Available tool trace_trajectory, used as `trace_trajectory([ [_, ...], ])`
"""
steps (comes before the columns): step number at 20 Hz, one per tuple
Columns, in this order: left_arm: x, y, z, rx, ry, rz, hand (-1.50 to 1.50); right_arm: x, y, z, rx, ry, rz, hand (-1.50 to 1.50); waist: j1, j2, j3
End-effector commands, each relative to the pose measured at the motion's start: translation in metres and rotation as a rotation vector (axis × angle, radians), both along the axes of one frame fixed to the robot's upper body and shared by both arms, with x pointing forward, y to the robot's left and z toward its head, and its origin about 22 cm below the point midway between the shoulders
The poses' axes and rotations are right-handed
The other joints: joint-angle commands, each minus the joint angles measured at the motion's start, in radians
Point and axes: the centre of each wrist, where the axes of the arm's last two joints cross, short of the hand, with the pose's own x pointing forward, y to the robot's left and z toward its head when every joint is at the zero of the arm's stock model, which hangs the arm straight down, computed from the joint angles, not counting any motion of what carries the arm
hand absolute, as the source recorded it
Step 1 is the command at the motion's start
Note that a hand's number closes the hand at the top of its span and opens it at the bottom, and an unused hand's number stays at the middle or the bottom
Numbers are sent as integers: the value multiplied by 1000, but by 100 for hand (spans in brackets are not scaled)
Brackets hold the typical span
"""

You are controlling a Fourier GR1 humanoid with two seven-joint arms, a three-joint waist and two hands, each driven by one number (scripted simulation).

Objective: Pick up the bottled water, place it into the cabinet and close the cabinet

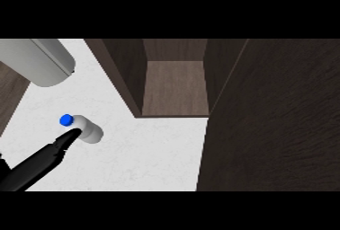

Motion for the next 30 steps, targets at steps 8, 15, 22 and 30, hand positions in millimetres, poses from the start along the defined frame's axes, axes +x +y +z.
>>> trace_trajectory([
  [8, 23, 31, -39, -4, 49, 64, -150, -23, -7, 25, -56, -77, -59, -150, 0, 0, -1],
  [15, 39, 31, -101, -24, 100, 34, -150, -14, 2, 28, -48, -74, -52, -150, 0, 2, -2],
  [22, 44, 40, -128, -38, 136, -1, -150, -15, -7, 30, -53, -81, -60, -150, 2, 2, 0],
  [30, 58, 30, -180, -48, 126, -28, -150, -15, 3, 19, -69, -85, -71, -150, -5, 1, -1],
])
